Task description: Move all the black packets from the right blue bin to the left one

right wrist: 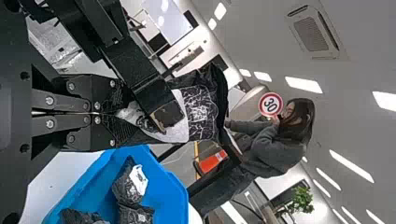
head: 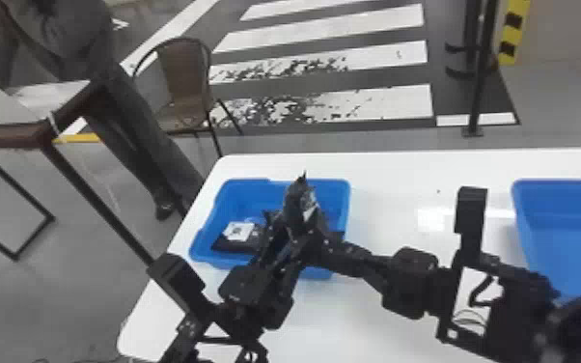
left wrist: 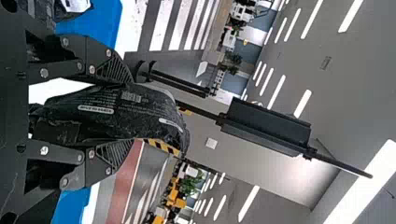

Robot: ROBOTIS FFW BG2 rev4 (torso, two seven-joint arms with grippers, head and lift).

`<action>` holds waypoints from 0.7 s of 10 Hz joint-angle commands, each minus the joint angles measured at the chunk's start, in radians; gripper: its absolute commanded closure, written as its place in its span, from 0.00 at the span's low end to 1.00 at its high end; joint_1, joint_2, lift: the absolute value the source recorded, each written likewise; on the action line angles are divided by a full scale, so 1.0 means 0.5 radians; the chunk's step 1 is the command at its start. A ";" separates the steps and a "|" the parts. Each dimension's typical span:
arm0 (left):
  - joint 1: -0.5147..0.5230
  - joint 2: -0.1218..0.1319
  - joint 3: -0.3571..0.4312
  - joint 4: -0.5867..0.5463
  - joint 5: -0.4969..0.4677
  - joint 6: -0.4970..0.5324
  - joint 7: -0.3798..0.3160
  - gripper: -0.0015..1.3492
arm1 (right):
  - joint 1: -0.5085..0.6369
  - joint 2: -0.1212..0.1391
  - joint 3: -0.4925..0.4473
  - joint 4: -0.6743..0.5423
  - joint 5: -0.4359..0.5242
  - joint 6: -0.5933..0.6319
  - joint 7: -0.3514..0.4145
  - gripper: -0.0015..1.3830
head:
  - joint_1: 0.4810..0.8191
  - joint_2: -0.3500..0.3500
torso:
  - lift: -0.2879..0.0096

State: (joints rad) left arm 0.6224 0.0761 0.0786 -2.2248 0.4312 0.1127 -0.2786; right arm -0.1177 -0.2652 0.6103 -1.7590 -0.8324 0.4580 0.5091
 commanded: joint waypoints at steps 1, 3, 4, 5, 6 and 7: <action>0.002 0.001 -0.010 -0.020 -0.049 0.005 0.008 0.89 | 0.000 0.000 0.000 0.001 -0.002 -0.003 0.000 0.84 | 0.63 1.00 | 0.50; 0.017 0.001 -0.006 -0.020 -0.041 -0.019 0.017 0.89 | 0.000 0.000 0.000 0.016 -0.034 -0.013 0.000 0.71 | 0.63 1.00 | 0.50; 0.022 -0.002 0.006 -0.025 -0.037 -0.049 0.023 0.89 | 0.005 0.003 -0.004 0.026 -0.038 -0.033 0.003 0.41 | 0.63 1.00 | 0.50; 0.022 -0.014 0.038 -0.020 -0.037 -0.069 0.026 0.89 | 0.034 0.003 -0.028 0.021 -0.038 -0.047 0.016 0.11 | 0.63 1.00 | 0.50; 0.007 -0.026 0.082 -0.020 -0.037 -0.103 0.051 0.89 | 0.103 0.009 -0.108 -0.024 -0.022 -0.052 0.025 0.02 | 0.63 1.00 | 0.50; -0.023 -0.033 0.110 -0.010 -0.073 -0.147 0.106 0.89 | 0.201 0.021 -0.223 -0.063 -0.002 -0.052 0.031 0.08 | 0.63 1.00 | 0.50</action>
State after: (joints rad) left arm 0.6192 0.0623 0.1244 -2.2326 0.4044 0.0526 -0.2299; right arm -0.0462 -0.2580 0.5324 -1.7773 -0.8392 0.4323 0.5247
